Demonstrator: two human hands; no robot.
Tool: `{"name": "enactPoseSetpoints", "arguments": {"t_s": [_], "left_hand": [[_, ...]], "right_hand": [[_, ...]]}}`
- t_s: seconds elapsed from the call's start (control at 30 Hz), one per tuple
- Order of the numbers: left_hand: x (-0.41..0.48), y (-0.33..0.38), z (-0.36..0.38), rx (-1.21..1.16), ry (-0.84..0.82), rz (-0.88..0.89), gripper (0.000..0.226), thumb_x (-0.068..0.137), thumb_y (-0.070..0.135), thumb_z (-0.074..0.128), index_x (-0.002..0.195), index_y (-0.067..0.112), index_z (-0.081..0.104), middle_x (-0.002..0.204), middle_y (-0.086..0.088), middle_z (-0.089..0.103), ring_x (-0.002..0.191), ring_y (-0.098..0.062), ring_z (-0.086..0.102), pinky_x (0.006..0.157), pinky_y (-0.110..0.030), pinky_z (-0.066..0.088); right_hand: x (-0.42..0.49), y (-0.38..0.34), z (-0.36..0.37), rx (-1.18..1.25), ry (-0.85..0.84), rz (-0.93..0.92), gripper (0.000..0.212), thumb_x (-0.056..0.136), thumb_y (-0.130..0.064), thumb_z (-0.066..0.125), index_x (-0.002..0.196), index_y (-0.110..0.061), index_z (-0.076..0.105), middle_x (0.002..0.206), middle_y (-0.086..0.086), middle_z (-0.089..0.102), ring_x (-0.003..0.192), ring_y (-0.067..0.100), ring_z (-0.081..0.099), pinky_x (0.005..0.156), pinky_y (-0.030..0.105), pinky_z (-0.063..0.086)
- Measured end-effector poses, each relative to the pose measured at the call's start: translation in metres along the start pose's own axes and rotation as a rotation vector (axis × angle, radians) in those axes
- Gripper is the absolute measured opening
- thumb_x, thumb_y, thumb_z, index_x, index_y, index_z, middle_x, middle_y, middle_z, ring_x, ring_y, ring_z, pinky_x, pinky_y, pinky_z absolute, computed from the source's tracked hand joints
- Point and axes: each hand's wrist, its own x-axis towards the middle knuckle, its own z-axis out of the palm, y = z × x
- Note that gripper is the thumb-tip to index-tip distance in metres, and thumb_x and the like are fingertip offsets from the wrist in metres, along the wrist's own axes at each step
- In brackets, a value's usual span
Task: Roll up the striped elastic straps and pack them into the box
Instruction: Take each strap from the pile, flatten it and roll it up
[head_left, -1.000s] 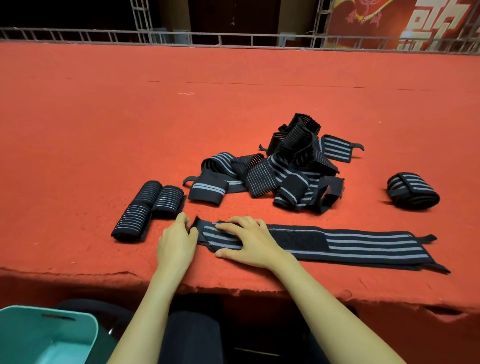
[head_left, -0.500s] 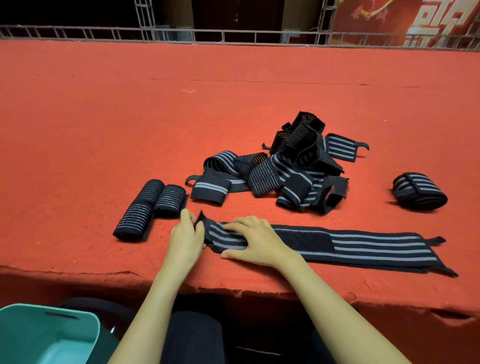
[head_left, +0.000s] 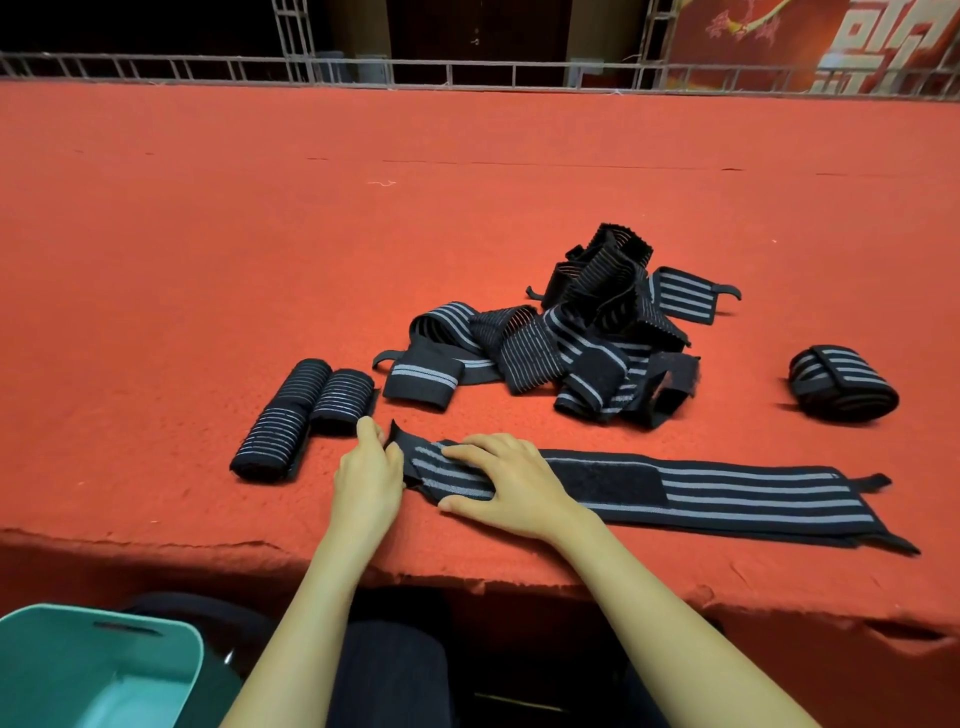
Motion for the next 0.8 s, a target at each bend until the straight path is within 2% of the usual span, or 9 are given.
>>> {"name": "enactPoseSetpoints", "arguments": {"t_s": [0.1, 0.23, 0.33, 0.4, 0.43, 0.5, 0.57, 0.67, 0.8], "left_hand": [[-0.003, 0.004, -0.005, 0.008, -0.007, 0.035, 0.007, 0.095, 0.021, 0.04, 0.094, 0.016, 0.035, 0.09, -0.015, 0.063, 0.084, -0.042, 0.062, 0.081, -0.048, 0.046], [-0.009, 0.016, -0.01, -0.028, -0.012, 0.109, 0.013, 0.098, 0.024, 0.042, 0.097, 0.013, 0.036, 0.083, -0.011, 0.058, 0.083, -0.036, 0.056, 0.071, -0.04, 0.039], [-0.01, 0.029, -0.007, -0.359, -0.089, 0.0, 0.012, 0.101, 0.021, 0.036, 0.1, 0.01, 0.031, 0.086, -0.017, 0.062, 0.07, -0.026, 0.067, 0.063, -0.035, 0.053], [-0.009, 0.034, -0.005, -0.563, -0.131, -0.101, 0.01, 0.102, 0.019, 0.032, 0.102, 0.009, 0.03, 0.087, -0.021, 0.062, 0.062, -0.021, 0.068, 0.054, -0.027, 0.056], [-0.007, 0.034, -0.006, -0.591, -0.128, -0.113, 0.011, 0.102, 0.019, 0.033, 0.102, 0.009, 0.03, 0.089, -0.022, 0.061, 0.065, -0.022, 0.068, 0.054, -0.026, 0.056], [-0.003, 0.028, -0.009, -0.498, -0.079, -0.067, 0.014, 0.101, 0.021, 0.037, 0.101, 0.007, 0.034, 0.097, -0.018, 0.061, 0.077, -0.026, 0.066, 0.065, -0.035, 0.056], [0.0, 0.017, -0.014, -0.311, -0.001, -0.004, 0.015, 0.098, 0.023, 0.042, 0.097, 0.009, 0.037, 0.092, -0.013, 0.059, 0.084, -0.031, 0.06, 0.075, -0.042, 0.048], [0.0, 0.002, -0.015, -0.093, 0.006, 0.027, 0.014, 0.096, 0.019, 0.046, 0.093, 0.008, 0.038, 0.082, -0.013, 0.056, 0.086, -0.037, 0.056, 0.073, -0.041, 0.038], [-0.001, -0.009, -0.007, 0.001, 0.035, -0.021, 0.013, 0.094, 0.017, 0.05, 0.092, 0.007, 0.042, 0.089, -0.018, 0.059, 0.091, -0.04, 0.054, 0.072, -0.039, 0.033]], "right_hand": [[-0.001, 0.0, -0.002, 0.018, 0.014, -0.003, 0.076, 0.075, -0.078, 0.042, 0.138, -0.036, 0.043, 0.137, -0.014, 0.046, 0.127, 0.009, 0.037, 0.109, 0.034, 0.026], [-0.005, 0.005, -0.009, 0.058, 0.055, -0.016, 0.073, 0.074, -0.071, 0.052, 0.137, -0.035, 0.043, 0.135, -0.017, 0.047, 0.124, 0.007, 0.039, 0.107, 0.036, 0.03], [-0.007, 0.009, -0.017, 0.042, 0.184, -0.044, 0.067, 0.075, -0.065, 0.055, 0.133, -0.031, 0.049, 0.132, -0.016, 0.05, 0.119, 0.008, 0.043, 0.103, 0.035, 0.034], [-0.007, 0.01, -0.023, 0.036, 0.23, -0.063, 0.065, 0.076, -0.063, 0.056, 0.131, -0.03, 0.051, 0.13, -0.015, 0.051, 0.117, 0.008, 0.045, 0.101, 0.032, 0.035], [-0.007, 0.009, -0.025, 0.036, 0.234, -0.068, 0.064, 0.076, -0.064, 0.056, 0.131, -0.03, 0.051, 0.13, -0.015, 0.051, 0.117, 0.008, 0.045, 0.1, 0.031, 0.035], [-0.004, 0.004, -0.026, 0.042, 0.215, -0.065, 0.064, 0.077, -0.064, 0.056, 0.131, -0.03, 0.051, 0.131, -0.016, 0.051, 0.117, 0.008, 0.044, 0.1, 0.03, 0.035], [0.001, 0.0, -0.023, 0.045, 0.177, -0.06, 0.065, 0.078, -0.065, 0.055, 0.132, -0.03, 0.05, 0.132, -0.015, 0.05, 0.119, 0.009, 0.043, 0.1, 0.03, 0.034], [0.006, -0.003, -0.01, 0.011, 0.052, -0.044, 0.071, 0.076, -0.071, 0.048, 0.135, -0.031, 0.048, 0.136, -0.012, 0.048, 0.123, 0.011, 0.04, 0.104, 0.033, 0.032], [0.003, 0.001, 0.002, -0.044, -0.022, -0.026, 0.076, 0.077, -0.076, 0.039, 0.139, -0.033, 0.044, 0.142, -0.009, 0.044, 0.131, 0.012, 0.035, 0.111, 0.037, 0.026]]}}
